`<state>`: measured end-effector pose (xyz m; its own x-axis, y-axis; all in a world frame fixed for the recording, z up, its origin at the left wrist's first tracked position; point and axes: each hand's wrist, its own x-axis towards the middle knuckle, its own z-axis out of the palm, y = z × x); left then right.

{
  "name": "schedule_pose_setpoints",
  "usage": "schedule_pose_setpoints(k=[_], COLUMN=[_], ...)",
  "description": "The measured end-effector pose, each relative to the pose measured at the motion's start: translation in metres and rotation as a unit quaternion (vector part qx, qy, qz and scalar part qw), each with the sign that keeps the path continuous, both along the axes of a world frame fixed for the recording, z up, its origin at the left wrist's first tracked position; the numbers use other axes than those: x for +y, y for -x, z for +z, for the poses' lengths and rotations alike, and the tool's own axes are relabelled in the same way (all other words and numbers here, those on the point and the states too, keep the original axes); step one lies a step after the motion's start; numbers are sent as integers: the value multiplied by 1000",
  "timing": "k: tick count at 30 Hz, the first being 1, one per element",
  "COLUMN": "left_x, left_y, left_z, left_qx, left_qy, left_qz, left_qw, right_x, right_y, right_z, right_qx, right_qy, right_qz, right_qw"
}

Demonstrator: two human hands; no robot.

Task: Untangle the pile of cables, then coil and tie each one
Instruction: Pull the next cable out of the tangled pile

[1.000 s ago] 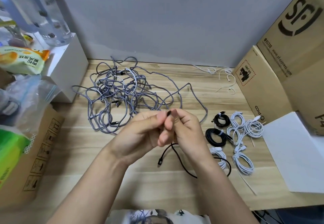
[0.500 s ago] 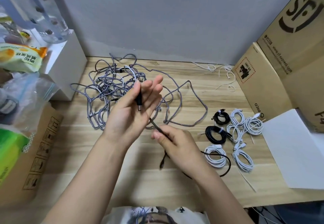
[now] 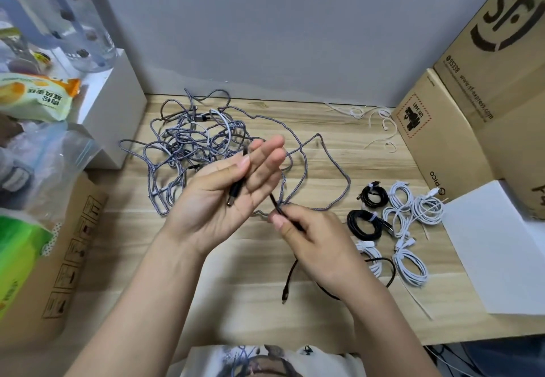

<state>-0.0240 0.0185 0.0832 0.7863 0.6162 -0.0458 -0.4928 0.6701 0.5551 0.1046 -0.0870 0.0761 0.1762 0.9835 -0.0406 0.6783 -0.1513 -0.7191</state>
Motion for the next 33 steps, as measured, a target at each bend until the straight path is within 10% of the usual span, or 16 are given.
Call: schedule_pose_setpoints(k=[6,16,21,33], left_x=[-9,-21,-23,-34], left_y=[-16,-2,-2,-16], left_z=[-23,-5,5,10], left_qx=[142,175,162,84], left_qy=[-171,-389,-383,-134], left_qz=[40,-98,-99,-74], left_qw=[974,899,904,985], right_x=[-4,7,11,19], right_y=[0,-22,-24,-25], right_z=[15,33,29,27], right_qx=[-53,166,285,254], right_qy=[-56,-207,-192,-161], right_qz=[64,-98,-95,-17], right_qw=[995,959,934,954])
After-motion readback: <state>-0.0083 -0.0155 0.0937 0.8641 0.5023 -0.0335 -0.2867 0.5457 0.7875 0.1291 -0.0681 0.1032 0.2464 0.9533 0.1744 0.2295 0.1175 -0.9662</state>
